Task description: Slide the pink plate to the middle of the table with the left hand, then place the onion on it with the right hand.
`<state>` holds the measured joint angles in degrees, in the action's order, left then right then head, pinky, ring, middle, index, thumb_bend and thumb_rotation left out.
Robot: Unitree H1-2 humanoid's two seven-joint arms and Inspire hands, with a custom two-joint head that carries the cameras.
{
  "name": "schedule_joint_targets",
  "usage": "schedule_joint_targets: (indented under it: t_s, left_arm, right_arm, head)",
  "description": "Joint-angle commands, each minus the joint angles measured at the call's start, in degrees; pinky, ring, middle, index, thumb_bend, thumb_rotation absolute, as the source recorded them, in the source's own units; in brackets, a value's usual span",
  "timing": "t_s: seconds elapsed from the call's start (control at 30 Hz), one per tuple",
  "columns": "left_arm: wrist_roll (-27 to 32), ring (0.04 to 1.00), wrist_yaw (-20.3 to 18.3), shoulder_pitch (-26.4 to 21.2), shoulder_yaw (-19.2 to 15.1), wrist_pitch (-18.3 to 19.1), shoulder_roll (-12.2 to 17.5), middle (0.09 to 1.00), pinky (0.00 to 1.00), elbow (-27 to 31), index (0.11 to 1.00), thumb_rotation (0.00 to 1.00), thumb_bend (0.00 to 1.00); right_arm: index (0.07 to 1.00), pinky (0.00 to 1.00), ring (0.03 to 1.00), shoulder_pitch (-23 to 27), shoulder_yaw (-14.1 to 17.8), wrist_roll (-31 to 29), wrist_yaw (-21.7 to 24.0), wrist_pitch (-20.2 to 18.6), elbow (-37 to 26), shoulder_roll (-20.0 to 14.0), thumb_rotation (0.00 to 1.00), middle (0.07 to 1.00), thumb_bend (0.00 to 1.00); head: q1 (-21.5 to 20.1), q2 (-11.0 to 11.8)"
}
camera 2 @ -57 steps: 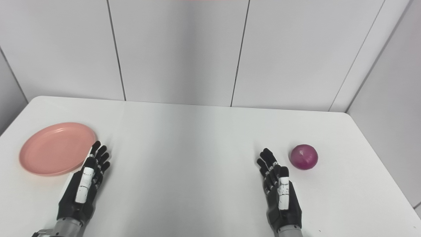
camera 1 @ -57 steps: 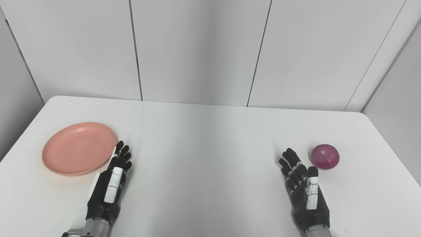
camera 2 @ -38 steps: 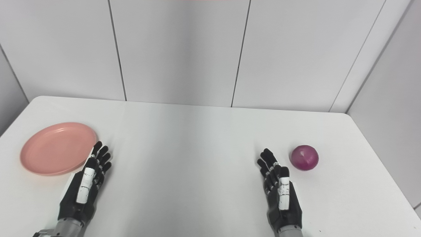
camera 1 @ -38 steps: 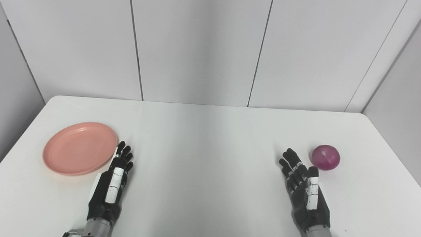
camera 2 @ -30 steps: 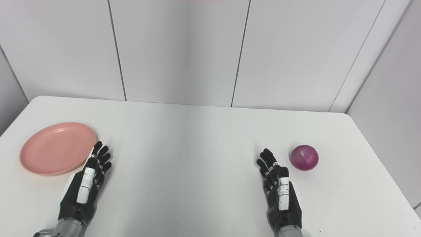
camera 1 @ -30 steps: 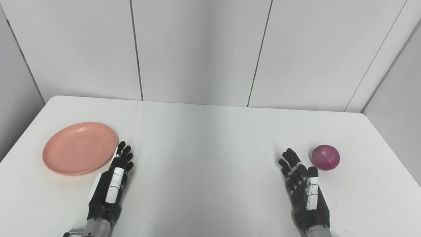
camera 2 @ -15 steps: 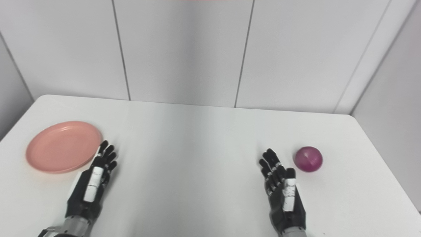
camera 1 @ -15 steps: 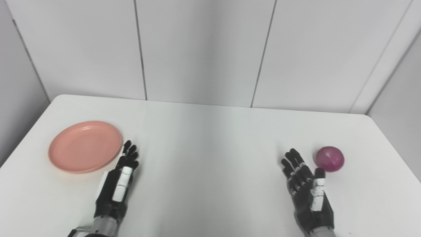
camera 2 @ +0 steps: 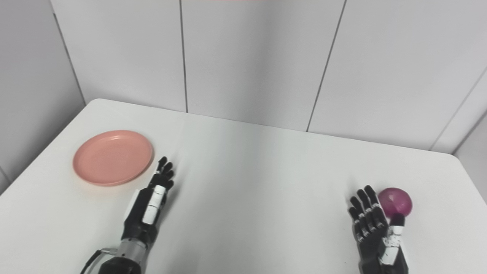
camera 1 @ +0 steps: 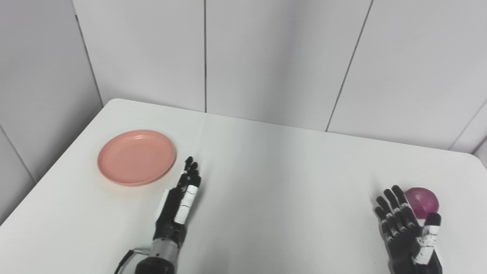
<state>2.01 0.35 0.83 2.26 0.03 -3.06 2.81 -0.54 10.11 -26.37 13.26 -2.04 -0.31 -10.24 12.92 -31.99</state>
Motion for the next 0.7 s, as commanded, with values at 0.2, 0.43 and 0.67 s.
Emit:
schedule_joint_targets:
  t_s: [0.2, 0.43, 0.67]
  left_arm:
    - [-0.4, 1.000, 0.0, 0.2, 1.2, -0.9, -1.4, 1.000, 1.00, -2.1, 1.000, 0.89, 0.84]
    - [3.8, 1.000, -0.7, 1.0, 0.1, 3.8, -2.3, 1.000, 1.00, 3.8, 1.000, 0.88, 0.88]
    - [10.3, 1.000, -1.4, -3.1, -1.0, 16.7, -1.7, 0.999, 1.00, 15.4, 1.000, 0.91, 0.89]
  right_arm:
    - [0.974, 1.00, 0.986, -2.5, 0.5, -0.2, 0.2, -0.7, 3.2, 0.0, 0.99, 0.969, 0.85]
    - [0.977, 1.00, 0.982, -2.4, 0.8, -0.9, -0.3, -1.5, 3.0, 0.3, 1.00, 0.964, 0.83]
    - [0.961, 1.00, 0.973, -1.1, 1.0, -1.3, 0.2, -0.9, 5.3, 0.2, 1.00, 0.956, 0.82]
  head:
    - [0.6, 0.5]
    - [1.7, 1.5]
    - [3.3, 2.5]
